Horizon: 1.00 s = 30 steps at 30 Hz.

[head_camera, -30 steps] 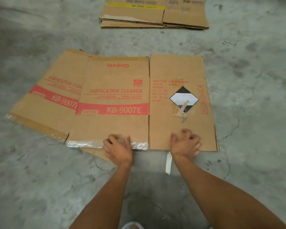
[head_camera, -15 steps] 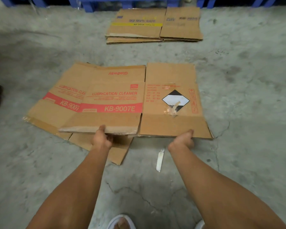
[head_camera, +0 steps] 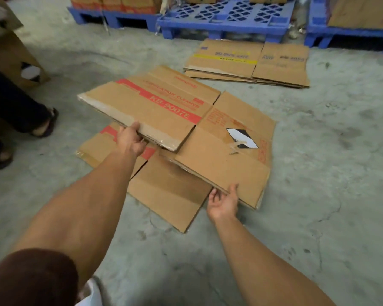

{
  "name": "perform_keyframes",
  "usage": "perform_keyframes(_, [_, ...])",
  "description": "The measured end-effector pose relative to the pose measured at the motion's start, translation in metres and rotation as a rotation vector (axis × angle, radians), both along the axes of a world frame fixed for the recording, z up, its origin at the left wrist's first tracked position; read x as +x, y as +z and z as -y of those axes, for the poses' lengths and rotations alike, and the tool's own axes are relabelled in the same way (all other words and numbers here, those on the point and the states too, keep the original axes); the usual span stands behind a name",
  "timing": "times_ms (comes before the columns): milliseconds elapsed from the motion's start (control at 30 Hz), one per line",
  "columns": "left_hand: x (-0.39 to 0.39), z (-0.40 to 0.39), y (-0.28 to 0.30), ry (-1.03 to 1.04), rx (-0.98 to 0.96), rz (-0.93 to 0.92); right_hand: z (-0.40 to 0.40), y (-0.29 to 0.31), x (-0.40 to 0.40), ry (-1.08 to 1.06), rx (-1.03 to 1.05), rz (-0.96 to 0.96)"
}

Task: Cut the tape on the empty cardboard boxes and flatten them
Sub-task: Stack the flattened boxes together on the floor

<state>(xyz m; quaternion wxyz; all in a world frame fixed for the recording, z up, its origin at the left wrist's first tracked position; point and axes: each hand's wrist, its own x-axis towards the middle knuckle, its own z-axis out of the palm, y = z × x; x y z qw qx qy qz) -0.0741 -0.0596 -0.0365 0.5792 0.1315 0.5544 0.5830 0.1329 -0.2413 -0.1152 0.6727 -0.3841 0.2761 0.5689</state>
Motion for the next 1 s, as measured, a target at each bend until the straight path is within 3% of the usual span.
perform_keyframes(200, [-0.11, -0.031, -0.022, 0.077, -0.043, -0.091, -0.01, -0.02, -0.103, 0.14, 0.001, -0.013])
perform_keyframes(367, [-0.198, -0.062, -0.118, 0.043, -0.239, -0.158, -0.003, -0.051, -0.188, 0.15, -0.144, -0.048])
perform_keyframes(500, [-0.237, -0.073, -0.19, -0.175, -0.386, -0.248, -0.005, -0.065, -0.215, 0.105, -0.293, -0.027])
perform_keyframes(600, [-0.225, -0.046, -0.174, -0.275, -0.5, -0.382, -0.017, -0.064, -0.226, 0.043, -0.408, 0.056])
perform_keyframes(767, [-0.202, -0.037, -0.162, -0.148, -0.505, -0.475, -0.052, -0.064, -0.238, -0.142, -0.633, 0.145])
perform_keyframes(867, [-0.191, -0.039, -0.148, -0.031, -0.536, -0.397, -0.064, -0.064, -0.229, -0.234, -0.653, 0.122])
perform_keyframes(1000, [-0.188, -0.043, -0.152, -0.173, -0.497, -0.05, -0.067, -0.055, -0.191, -0.253, -0.466, 0.117])
